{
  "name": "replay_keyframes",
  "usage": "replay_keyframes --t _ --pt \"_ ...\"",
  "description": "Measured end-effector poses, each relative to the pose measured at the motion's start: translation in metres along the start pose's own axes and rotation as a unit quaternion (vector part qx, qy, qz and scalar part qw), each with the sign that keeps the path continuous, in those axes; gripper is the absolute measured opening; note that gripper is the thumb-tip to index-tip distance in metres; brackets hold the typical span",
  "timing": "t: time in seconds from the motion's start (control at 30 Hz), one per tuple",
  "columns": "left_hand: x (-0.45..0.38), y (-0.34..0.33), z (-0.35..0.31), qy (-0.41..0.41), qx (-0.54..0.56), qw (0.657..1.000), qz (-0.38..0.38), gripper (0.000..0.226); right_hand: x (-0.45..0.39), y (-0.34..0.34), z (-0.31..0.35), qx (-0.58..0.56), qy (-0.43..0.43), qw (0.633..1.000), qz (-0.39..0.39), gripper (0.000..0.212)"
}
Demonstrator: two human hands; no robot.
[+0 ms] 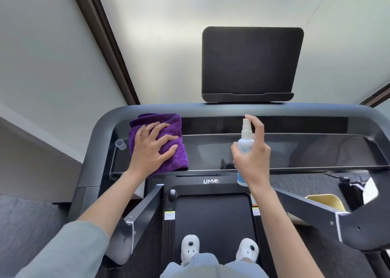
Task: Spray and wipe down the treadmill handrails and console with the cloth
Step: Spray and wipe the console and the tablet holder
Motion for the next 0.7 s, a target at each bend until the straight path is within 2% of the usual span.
replay_keyframes --t 0.13,0.37,0.63,0.7 --pt "0.0 0.0 -0.002 0.021 -0.003 0.999 -0.027 0.034 -0.003 -0.009 0.005 0.004 0.0 1.0 0.005 0.071" --pt "-0.016 -0.02 -0.041 0.064 -0.018 0.997 -0.024 0.032 -0.008 -0.001 0.0 0.002 0.012 1.0 0.005 0.069" --pt "-0.05 -0.055 -0.11 0.034 -0.017 0.999 -0.018 0.032 -0.02 0.049 -0.032 -0.005 -0.001 1.0 -0.025 0.07" --pt "-0.06 -0.066 -0.131 0.049 -0.025 0.998 -0.014 0.031 -0.025 0.066 -0.044 -0.009 -0.01 0.999 -0.03 0.07"
Point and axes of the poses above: each hand's wrist, its own x-axis away from the middle knuckle, its own y-axis out of the back of the hand, z = x × y, the point moved 1 cm from there along -x, towards the middle knuckle, and after that the axes turned 7 degrees about z, right-handed, at the moved point
